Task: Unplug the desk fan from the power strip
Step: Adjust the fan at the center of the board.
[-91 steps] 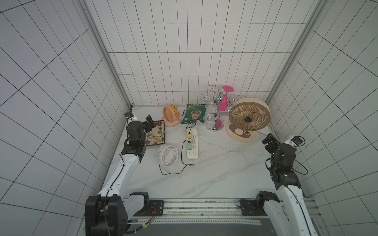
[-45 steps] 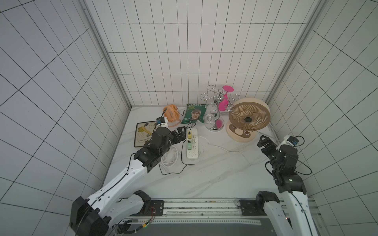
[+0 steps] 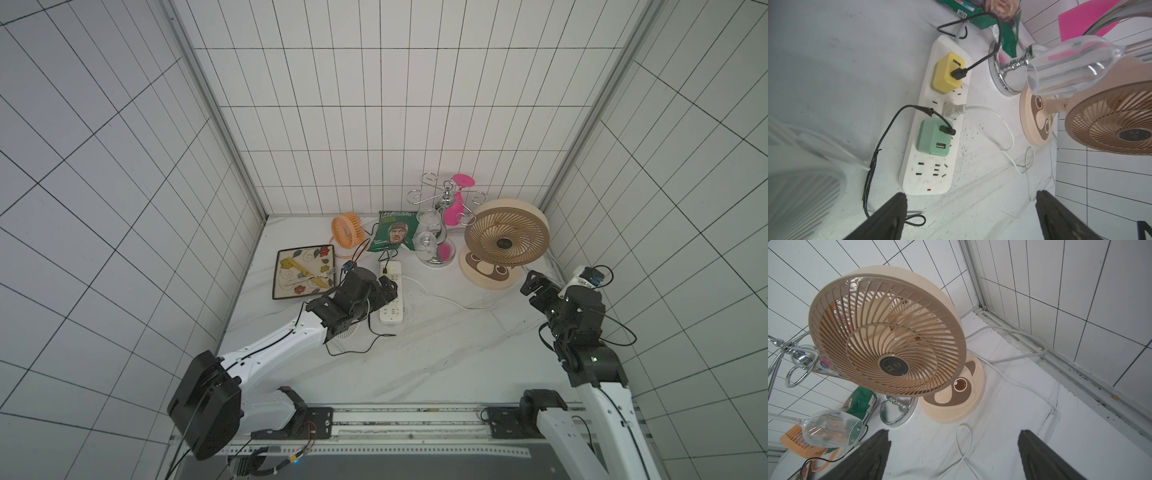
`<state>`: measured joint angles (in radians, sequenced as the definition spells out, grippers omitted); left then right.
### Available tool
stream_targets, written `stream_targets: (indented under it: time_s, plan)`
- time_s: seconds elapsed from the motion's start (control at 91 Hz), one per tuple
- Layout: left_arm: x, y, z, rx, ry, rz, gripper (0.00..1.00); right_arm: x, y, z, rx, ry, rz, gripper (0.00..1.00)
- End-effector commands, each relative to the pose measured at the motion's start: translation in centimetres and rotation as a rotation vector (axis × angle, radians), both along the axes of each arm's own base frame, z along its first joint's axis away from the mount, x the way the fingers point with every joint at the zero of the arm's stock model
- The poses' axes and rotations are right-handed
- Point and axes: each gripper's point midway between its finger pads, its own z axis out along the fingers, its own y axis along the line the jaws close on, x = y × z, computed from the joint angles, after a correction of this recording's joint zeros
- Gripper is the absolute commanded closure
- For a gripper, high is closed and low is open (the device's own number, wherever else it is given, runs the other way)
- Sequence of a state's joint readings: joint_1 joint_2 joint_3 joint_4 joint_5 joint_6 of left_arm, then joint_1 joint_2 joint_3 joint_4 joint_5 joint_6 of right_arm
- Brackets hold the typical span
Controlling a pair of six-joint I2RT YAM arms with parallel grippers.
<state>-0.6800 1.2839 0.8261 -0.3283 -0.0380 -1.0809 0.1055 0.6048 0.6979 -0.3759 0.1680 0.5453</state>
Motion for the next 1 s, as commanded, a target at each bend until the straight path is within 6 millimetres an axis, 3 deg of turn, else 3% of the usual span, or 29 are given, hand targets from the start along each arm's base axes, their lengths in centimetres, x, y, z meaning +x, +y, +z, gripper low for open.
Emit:
stream_targets:
  time_s: [0.0, 0.242, 0.44, 0.748, 0.99]
  plan:
    - [-0.5, 0.2, -1.7, 0.016, 0.083, 0.032, 0.02, -0.3, 0.9, 1.0, -0.048, 0.025, 0.055, 0.01]
    - [0.5, 0.8, -4.1, -0.004, 0.132, 0.072, 0.02, -0.6, 4.5, 2.4, -0.218, -0.009, 0.190, 0.01]
    - [1.0, 1.6, -4.8, 0.038, 0.118, 0.091, 0.02, -0.3, 8.5, 2.0, -0.284, 0.003, 0.339, 0.01]
    - [1.3, 6.3, -7.1, 0.151, 0.162, 0.228, 0.02, -0.4, 15.0, 0.5, -0.447, 0.010, 0.539, 0.01]
    - [2.4, 9.1, -6.7, 0.189, 0.139, 0.285, 0.02, -0.7, 19.1, -1.4, -0.465, 0.037, 0.628, 0.01]
